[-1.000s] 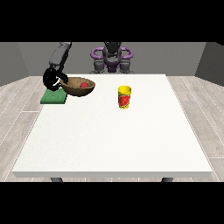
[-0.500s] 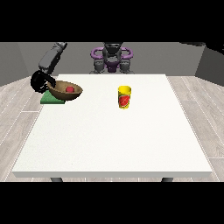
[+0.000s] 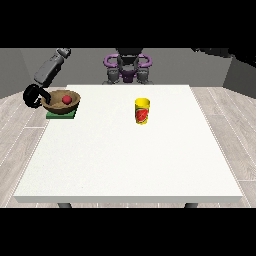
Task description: Pick the cup and pour the ball into the bowl, then pick the bowl and place it on the pad
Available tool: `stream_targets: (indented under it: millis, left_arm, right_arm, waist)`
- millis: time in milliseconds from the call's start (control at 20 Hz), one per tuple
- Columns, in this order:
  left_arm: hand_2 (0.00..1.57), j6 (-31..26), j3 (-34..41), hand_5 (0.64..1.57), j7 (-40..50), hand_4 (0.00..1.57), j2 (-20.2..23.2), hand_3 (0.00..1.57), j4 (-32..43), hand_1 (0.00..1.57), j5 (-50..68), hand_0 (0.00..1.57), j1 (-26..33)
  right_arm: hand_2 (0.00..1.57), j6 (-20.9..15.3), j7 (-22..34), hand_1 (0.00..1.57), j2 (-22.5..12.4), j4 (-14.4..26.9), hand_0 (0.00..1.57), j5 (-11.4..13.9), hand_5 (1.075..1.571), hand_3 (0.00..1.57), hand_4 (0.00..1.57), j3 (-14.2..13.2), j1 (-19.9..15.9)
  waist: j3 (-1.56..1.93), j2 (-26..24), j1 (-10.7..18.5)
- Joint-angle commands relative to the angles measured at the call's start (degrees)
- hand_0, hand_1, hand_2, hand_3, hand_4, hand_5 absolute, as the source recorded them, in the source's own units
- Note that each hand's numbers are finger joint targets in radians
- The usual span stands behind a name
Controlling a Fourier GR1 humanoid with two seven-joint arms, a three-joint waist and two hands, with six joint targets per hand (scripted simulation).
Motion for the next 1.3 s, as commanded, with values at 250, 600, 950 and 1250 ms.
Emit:
stream_targets:
  millis: [250, 600, 950, 1250]
  left_arm:
    - [0.00, -0.5, 1.5, 1.557, 0.4, 0.70, -0.9, 0.00, -4.5, 0.00, 3.2, 0.00, 3.9]
    - [0.00, 0.1, 2.1, 1.557, 5.4, 0.68, 1.1, 0.00, -6.2, 0.00, 6.5, 0.00, 4.7]
    - [0.00, -0.4, -1.4, 1.548, 3.2, 0.66, -1.4, 0.00, -1.4, 0.00, 2.7, 0.00, 7.3]
    - [0.00, -1.2, -0.8, 1.540, 2.2, 0.65, 0.1, 0.00, -0.5, 0.00, 3.6, 0.00, 6.3]
  right_arm:
    - [1.57, 3.0, -2.8, 1.57, -5.3, 5.9, 1.57, 1.1, 1.569, 0.00, 0.98, -0.6, -1.9]
    - [1.57, 0.5, -5.6, 1.57, 0.5, 8.5, 1.57, 4.2, 1.562, 0.92, 1.01, 2.4, 0.1]
    - [1.57, 3.9, 3.0, 1.57, -1.7, 8.2, 1.57, 5.0, 1.561, 1.41, 0.98, 4.5, 0.3]
    - [0.30, -0.6, 8.5, 0.67, -3.5, 10.2, 0.67, 2.7, 1.535, 0.52, 0.00, 1.7, -2.0]
  waist:
    - [-0.11, 1.3, 0.7]
    - [-0.11, -1.6, 1.2]
    - [-0.21, -8.8, -1.2]
    - [-0.16, -7.3, 0.6]
